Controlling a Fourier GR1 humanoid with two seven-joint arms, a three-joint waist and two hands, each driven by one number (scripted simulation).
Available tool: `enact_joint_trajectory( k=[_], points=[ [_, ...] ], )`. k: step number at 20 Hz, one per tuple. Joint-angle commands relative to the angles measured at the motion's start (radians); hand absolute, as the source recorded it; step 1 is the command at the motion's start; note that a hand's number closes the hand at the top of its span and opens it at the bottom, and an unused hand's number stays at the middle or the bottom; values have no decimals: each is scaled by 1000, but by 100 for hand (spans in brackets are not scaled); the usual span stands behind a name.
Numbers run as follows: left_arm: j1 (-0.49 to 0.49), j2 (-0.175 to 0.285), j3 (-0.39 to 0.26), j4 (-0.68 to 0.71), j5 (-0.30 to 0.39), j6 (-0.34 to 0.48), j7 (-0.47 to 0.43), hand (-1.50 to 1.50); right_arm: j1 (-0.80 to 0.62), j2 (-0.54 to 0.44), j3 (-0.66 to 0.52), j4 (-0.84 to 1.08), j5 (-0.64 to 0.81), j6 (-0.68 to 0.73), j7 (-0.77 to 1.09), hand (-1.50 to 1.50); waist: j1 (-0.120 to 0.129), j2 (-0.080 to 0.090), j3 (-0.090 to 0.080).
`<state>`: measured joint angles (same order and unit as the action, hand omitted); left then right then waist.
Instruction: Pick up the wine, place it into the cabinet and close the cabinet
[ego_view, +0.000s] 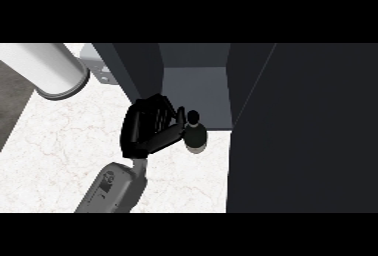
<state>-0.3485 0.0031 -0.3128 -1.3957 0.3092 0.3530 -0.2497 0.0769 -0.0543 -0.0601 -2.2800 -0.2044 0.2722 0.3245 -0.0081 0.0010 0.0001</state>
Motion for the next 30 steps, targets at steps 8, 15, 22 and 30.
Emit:
enact_joint_trajectory(
  k=[8,15,22,30],
  points=[
    [-76,-3,-122,188,113,141,-118,150,25,14,14,21,17,11,-33,-150,1,-1,0],
    [-110,-3,-203,350,237,199,-262,150,15,-5,-9,23,-19,33,-41,-150,-6,1,0],
    [-144,-3,-95,506,248,61,-276,150,-25,16,20,-27,14,-38,45,-150,0,1,0],
    [-208,-3,-156,636,504,7,-434,150,19,17,32,-7,7,11,-8,-150,-13,3,-1]
  ],
)
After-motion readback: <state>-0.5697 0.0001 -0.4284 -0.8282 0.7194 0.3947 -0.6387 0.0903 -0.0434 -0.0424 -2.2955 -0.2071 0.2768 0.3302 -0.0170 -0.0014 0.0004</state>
